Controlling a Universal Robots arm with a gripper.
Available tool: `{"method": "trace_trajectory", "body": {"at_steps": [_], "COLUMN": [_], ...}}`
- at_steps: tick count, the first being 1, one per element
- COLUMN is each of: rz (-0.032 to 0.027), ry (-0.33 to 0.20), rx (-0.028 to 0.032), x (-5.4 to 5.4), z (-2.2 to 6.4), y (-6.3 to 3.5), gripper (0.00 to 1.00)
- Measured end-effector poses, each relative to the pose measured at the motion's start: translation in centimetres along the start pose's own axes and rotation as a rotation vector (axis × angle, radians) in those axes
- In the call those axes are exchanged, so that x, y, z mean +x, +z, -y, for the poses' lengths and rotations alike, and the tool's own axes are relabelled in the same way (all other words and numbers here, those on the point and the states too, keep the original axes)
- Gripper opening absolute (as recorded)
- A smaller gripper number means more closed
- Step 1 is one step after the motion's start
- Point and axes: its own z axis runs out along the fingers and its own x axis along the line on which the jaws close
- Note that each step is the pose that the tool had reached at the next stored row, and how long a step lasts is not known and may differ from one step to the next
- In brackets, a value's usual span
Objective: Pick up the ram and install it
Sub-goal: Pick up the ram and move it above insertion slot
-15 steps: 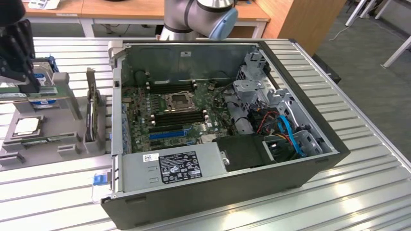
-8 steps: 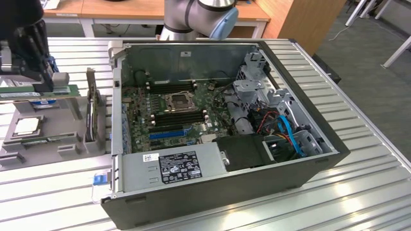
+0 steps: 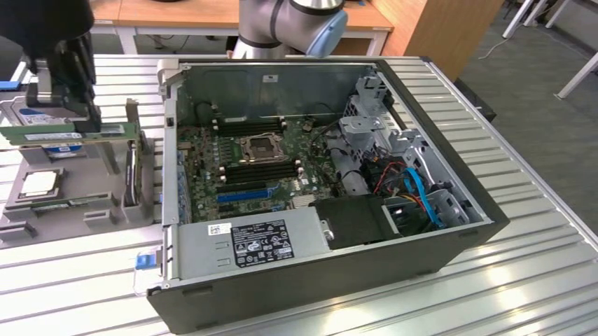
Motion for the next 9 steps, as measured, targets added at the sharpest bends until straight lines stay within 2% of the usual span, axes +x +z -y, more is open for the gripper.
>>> {"method": "trace_trajectory", "body": {"at_steps": [9], "rz": [-0.0001], "ry": [0.0], "rx": [-0.0001], "x": [-0.1], "z": [2.16], "y": [-0.1], "gripper": [0.12]}}
